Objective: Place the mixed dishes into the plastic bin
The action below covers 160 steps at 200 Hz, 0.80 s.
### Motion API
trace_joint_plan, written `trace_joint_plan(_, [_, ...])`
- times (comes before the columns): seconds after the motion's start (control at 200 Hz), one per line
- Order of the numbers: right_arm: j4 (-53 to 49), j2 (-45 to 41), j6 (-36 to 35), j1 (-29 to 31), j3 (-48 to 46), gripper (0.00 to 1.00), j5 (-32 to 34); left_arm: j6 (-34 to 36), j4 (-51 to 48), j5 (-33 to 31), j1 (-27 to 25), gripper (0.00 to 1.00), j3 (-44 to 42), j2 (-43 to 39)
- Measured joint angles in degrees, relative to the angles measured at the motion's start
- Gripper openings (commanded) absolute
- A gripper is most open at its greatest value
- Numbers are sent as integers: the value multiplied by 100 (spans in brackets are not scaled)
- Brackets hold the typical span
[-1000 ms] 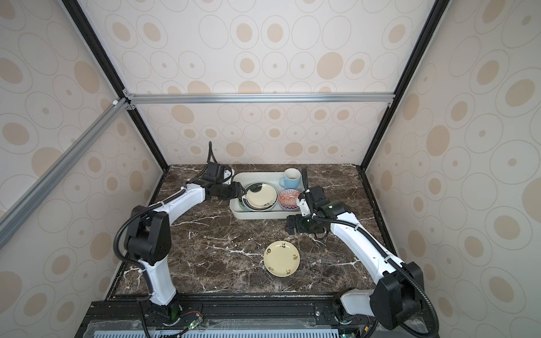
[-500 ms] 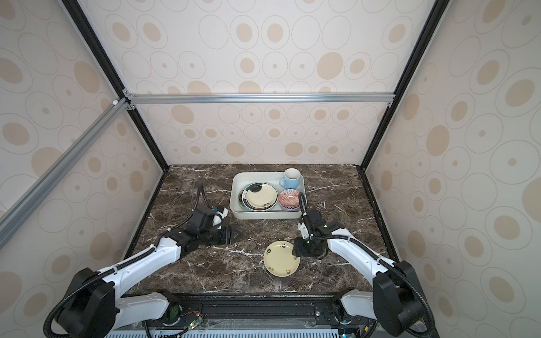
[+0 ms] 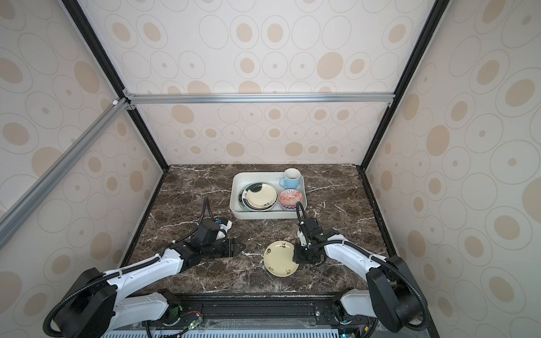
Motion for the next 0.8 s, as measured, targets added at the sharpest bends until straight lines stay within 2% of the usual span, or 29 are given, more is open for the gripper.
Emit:
trace_joint_plan(0.425, [205, 553, 181, 575, 339, 38, -4, -39, 660, 201, -76, 65, -118, 619])
trace_joint_plan(0.64, [122, 463, 129, 599, 553, 53, 17, -81, 929, 286, -103, 65, -118, 857])
trace_joint_plan(0.8, [-190, -61, 31, 601, 575, 57, 177, -111, 1137, 337, -205, 65, -118, 1143])
